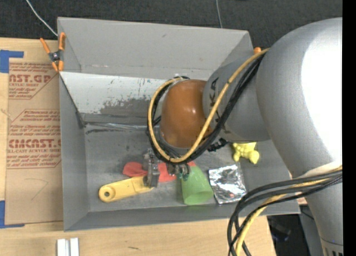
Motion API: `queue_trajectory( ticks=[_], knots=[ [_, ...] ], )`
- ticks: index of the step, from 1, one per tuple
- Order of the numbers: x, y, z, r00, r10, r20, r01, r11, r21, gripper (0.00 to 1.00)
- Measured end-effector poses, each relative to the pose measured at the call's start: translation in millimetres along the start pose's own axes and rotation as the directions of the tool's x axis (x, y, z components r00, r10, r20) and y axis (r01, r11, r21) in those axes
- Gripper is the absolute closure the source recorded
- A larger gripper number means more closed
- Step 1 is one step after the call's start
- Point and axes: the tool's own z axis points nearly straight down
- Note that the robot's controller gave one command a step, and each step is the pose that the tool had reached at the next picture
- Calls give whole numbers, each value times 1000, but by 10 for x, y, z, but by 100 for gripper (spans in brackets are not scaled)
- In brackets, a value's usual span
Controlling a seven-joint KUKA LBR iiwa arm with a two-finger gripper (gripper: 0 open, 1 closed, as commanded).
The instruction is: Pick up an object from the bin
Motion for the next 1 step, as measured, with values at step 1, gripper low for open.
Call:
queue_trajectory(
  ticks=[1],
  knots=[
    [0,0,1,1000,0,0,0,1000,0,100]
  ],
)
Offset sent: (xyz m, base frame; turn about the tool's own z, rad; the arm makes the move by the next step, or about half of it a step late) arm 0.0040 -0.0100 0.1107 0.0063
